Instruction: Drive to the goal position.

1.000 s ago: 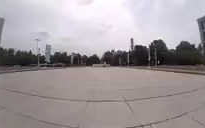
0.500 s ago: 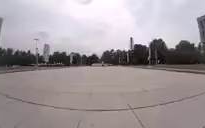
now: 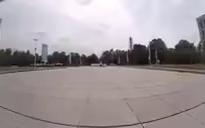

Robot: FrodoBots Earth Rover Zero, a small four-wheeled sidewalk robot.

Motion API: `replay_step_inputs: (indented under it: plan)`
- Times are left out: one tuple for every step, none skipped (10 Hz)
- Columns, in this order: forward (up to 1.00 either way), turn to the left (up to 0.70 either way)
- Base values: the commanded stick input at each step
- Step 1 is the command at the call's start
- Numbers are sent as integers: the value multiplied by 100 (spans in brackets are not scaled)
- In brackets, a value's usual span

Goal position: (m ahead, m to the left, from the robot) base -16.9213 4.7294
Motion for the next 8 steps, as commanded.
replay_step_inputs:
  plan:
    - [70,2]
    - [70,2]
    - [70,1]
    - [70,1]
    - [70,2]
    - [70,2]
    - [70,2]
    - [70,3]
